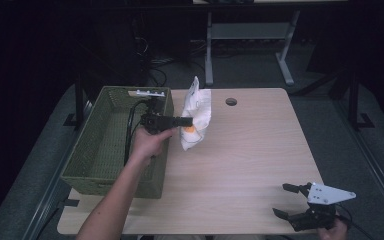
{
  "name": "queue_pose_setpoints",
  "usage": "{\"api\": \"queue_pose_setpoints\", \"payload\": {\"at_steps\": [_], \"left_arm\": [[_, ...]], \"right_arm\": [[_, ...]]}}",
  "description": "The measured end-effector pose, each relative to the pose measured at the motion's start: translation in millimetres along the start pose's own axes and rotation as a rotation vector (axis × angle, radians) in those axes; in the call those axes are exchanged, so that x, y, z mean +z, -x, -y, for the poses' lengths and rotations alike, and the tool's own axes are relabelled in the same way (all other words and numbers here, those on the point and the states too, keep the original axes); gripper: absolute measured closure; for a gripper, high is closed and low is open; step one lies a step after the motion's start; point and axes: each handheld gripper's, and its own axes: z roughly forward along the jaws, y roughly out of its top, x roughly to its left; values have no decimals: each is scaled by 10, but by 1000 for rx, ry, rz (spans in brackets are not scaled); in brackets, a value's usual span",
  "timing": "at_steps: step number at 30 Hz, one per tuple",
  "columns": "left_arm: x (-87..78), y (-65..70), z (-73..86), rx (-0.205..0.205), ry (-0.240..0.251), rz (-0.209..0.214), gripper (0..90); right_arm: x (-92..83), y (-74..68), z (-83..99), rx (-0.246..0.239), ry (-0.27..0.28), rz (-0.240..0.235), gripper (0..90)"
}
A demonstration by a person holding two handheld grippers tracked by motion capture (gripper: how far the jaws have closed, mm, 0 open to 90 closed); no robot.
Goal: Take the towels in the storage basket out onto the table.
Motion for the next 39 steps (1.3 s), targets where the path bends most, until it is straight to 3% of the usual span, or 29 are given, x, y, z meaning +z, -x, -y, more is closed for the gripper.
{"api": "queue_pose_setpoints", "payload": {"at_steps": [9,26,32,39], "left_arm": [[231,54,2,22,-40,8,745],[716,147,65,14,-101,-7,746],[900,224,91,41,-121,-10,746],[1094,245,136,44,-157,-48,746]], "right_arm": [[-11,-6,-2,2,5,-5,138],[-63,-10,-8,2,26,-17,138],[-78,2,-3,5,40,-16,138],[-82,1,-3,5,44,-19,138]]}}
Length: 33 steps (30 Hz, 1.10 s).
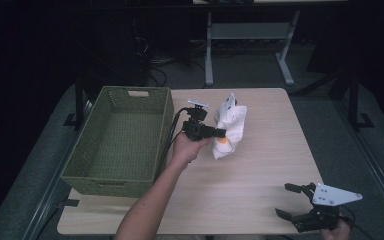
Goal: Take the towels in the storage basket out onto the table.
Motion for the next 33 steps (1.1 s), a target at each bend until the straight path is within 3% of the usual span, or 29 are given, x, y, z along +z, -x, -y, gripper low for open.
{"api": "queue_pose_setpoints", "payload": {"at_steps": [10,23,33], "left_arm": [[262,-8,61,-21,-35,-34,744],[489,-90,188,-10,-98,-91,736],[660,-59,231,-2,-134,-146,719]], "right_arm": [[0,5,-1,5,0,-4,138],[-2,8,1,0,1,-5,138],[-4,10,2,0,2,-5,138]]}}
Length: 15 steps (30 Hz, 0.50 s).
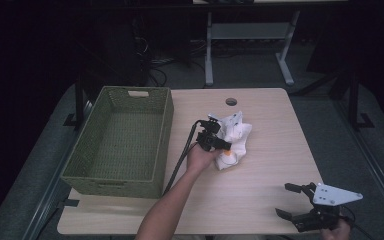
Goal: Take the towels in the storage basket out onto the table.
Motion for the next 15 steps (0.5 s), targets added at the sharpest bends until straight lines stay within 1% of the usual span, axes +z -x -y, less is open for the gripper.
{"api": "queue_pose_setpoints", "payload": {"at_steps": [2,7,9,10,15], "left_arm": [[43,19,5,10,-10,-11,702],[83,40,7,21,-15,-36,567],[81,35,7,22,-18,-29,547],[83,35,7,5,-14,-18,528],[60,35,24,2,1,-15,488]], "right_arm": [[-1,0,1,-1,0,-1,138],[-5,1,1,-3,0,-3,138],[-4,-1,0,-3,2,-3,138],[-4,0,0,-4,2,-4,138],[-7,0,0,-4,3,-1,138]]}}
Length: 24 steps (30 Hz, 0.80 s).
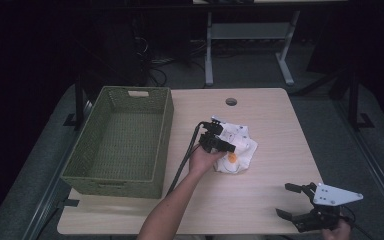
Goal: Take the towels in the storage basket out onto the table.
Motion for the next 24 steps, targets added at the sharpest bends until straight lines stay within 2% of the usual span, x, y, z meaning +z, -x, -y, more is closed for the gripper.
{"api": "queue_pose_setpoints", "payload": {"at_steps": [4,6,9,13,18,21,24], "left_arm": [[-43,-9,29,-2,21,1,474],[-80,-7,46,-7,50,2,469],[-131,-3,50,-6,73,20,459],[-207,32,54,24,105,27,461],[-256,62,91,34,113,58,441],[-285,81,125,51,118,55,424],[-338,77,165,58,134,71,410]], "right_arm": [[-1,-8,0,-3,-2,2,138],[-1,-14,0,-5,-1,2,138],[1,-19,-2,-1,-6,1,138],[4,-17,-6,1,-2,-4,138],[22,-9,-1,4,-11,-3,138],[22,-10,-2,1,-11,-4,138],[20,-10,-3,6,-15,-3,138]]}}
